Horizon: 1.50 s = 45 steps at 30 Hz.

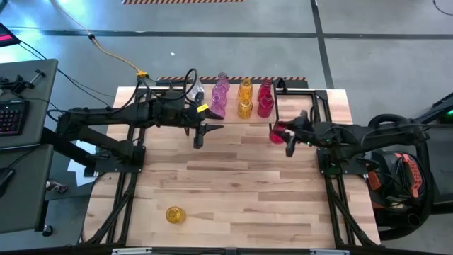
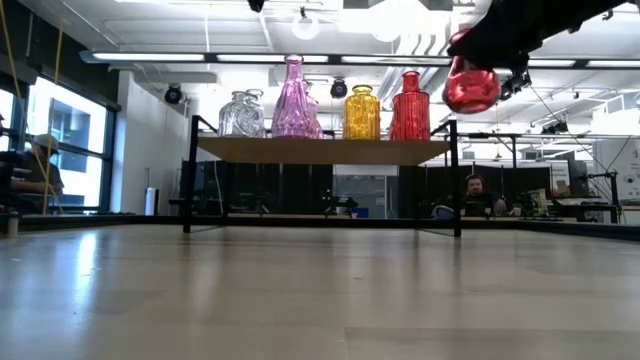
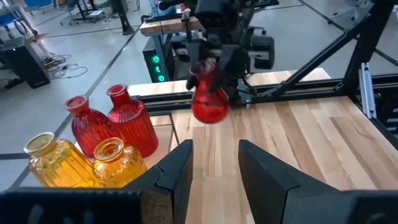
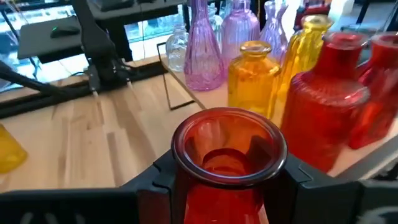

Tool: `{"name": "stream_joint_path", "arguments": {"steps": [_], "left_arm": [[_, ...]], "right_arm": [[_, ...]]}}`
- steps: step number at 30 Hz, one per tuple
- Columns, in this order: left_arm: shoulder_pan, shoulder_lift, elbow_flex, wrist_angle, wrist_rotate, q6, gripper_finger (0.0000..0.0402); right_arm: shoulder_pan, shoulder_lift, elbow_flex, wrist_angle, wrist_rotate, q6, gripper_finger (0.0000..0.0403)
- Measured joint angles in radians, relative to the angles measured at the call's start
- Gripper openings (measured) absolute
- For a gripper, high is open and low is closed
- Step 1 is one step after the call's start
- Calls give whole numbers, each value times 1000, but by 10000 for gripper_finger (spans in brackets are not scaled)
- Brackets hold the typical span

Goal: Sort vases onto shelf
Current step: Put the red vase on the shelf aligned with the other red vase

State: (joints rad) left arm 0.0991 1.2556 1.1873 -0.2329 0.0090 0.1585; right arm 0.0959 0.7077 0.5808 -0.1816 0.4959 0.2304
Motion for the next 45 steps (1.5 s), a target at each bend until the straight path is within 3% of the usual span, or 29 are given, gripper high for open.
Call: {"name": "stream_joint_path", "arguments": {"steps": [3,10,13,21,27,32,45], "left_arm": [[0,0,0,0,-4,-1,119],[0,0,0,-1,-57,-1,119],[0,0,0,-1,-72,-15,119],[0,0,0,-1,-78,-51,119],[0,0,-1,0,-123,-54,119],[0,0,-1,2,-167,-53,119],[0,0,-1,5,-180,-50,119]], "right_arm": [[-5,44,-1,32,-29,11,130],[-6,175,-1,230,-44,-205,130],[-16,200,-1,268,-39,-181,130],[-52,185,-16,268,-44,-159,130],[-80,93,-132,355,-99,-132,130],[-98,45,-138,380,-114,-193,130],[-182,127,-138,464,-139,-181,130]]}}
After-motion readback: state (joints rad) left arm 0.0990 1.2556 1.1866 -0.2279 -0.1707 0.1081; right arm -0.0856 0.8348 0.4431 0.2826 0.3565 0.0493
